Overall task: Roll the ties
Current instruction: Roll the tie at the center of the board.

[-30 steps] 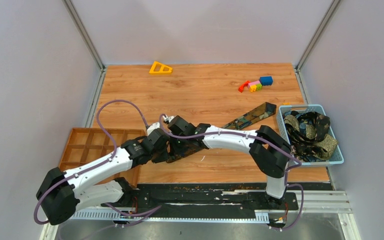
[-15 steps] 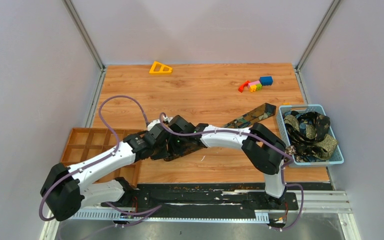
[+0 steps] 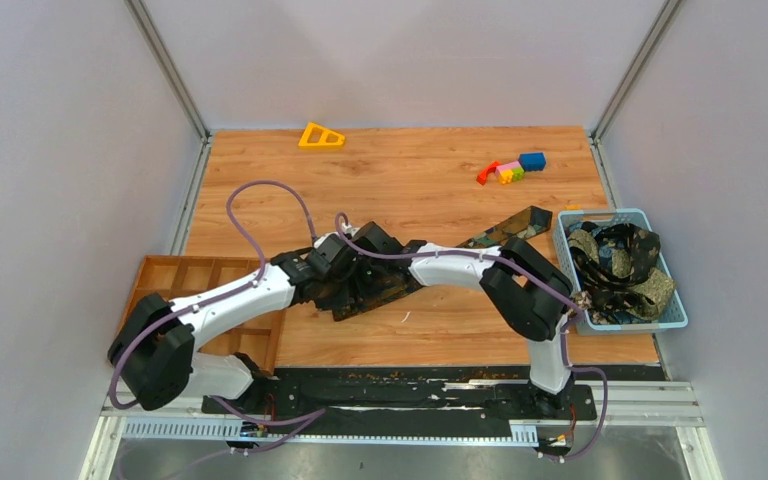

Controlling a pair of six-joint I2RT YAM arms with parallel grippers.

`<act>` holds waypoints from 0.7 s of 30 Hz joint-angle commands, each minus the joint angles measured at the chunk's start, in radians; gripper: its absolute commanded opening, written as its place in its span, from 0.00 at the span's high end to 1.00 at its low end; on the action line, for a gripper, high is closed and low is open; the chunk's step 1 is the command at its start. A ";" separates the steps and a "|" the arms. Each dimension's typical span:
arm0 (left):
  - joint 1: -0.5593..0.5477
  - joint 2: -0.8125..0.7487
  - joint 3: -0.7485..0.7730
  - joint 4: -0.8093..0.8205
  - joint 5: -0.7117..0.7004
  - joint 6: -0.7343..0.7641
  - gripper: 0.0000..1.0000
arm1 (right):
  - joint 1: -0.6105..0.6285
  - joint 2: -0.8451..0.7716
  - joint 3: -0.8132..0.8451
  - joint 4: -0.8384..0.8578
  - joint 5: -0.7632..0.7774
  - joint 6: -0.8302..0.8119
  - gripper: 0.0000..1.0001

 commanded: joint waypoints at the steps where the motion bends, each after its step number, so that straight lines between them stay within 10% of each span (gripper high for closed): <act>1: 0.007 0.040 0.052 0.041 0.017 0.033 1.00 | -0.008 0.002 -0.022 0.051 -0.030 0.005 1.00; 21: 0.013 0.202 0.123 0.092 0.067 0.031 0.92 | -0.053 -0.246 -0.141 -0.087 0.082 -0.049 0.96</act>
